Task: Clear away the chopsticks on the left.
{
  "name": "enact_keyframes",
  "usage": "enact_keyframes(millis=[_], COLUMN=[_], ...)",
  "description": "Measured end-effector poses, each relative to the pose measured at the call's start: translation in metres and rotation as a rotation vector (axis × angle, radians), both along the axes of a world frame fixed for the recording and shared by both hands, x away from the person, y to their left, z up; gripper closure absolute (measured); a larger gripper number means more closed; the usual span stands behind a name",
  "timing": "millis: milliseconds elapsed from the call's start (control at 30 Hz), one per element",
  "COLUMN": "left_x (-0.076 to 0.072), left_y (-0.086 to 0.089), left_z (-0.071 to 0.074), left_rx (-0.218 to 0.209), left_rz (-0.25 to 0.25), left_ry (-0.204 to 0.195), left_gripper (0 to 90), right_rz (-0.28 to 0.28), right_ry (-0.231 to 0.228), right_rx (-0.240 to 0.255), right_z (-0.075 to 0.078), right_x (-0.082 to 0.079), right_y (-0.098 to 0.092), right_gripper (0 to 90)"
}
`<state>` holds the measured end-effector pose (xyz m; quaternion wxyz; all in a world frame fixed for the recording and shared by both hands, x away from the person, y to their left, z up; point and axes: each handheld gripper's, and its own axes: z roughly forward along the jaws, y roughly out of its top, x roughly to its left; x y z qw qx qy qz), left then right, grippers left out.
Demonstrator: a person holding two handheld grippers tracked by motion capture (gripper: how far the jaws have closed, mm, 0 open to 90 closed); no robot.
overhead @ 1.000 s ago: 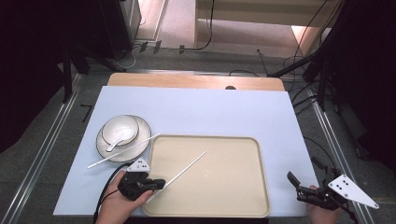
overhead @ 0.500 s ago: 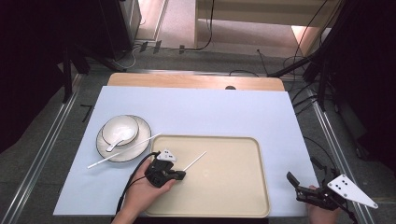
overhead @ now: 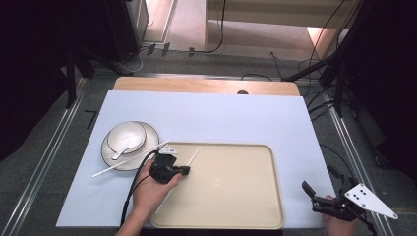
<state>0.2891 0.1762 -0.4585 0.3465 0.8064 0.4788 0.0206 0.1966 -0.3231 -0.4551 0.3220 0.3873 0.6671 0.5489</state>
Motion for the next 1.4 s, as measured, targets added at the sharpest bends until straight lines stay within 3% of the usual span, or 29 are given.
enact_keyframes(millis=[400, 600, 667, 933, 1100, 1400], left_x=[-0.010, -0.019, -0.020, -0.020, -0.021, -0.026], left_y=[0.032, 0.047, 0.049, 0.048, 0.047, 0.056], left_z=[0.001, -0.001, -0.002, -0.001, 0.000, 0.010], left_rx=[0.004, -0.019, -0.035, -0.022, -0.028, -0.033], left_rz=[0.072, 0.095, 0.087, 0.065, 0.040, -0.005], left_ry=[-0.021, -0.026, -0.025, -0.037, -0.043, -0.098], left_gripper=[90.0, 90.0, 90.0, 90.0, 82.7, 69.7], right_rz=[0.001, 0.002, 0.003, 0.002, 0.001, 0.001], right_ry=[0.001, 0.000, 0.001, 0.000, 0.000, -0.003], right_rx=[-0.003, -0.004, -0.004, -0.002, -0.005, -0.005], right_z=[0.000, 0.000, 0.000, 0.000, 0.000, 0.000], right_x=[0.000, 0.001, 0.000, 0.001, 0.001, 0.001], right_y=[0.001, 0.002, 0.002, 0.002, 0.001, 0.001], right_gripper=[2.4, 2.4, 2.4, 2.5, 2.4, 2.4])
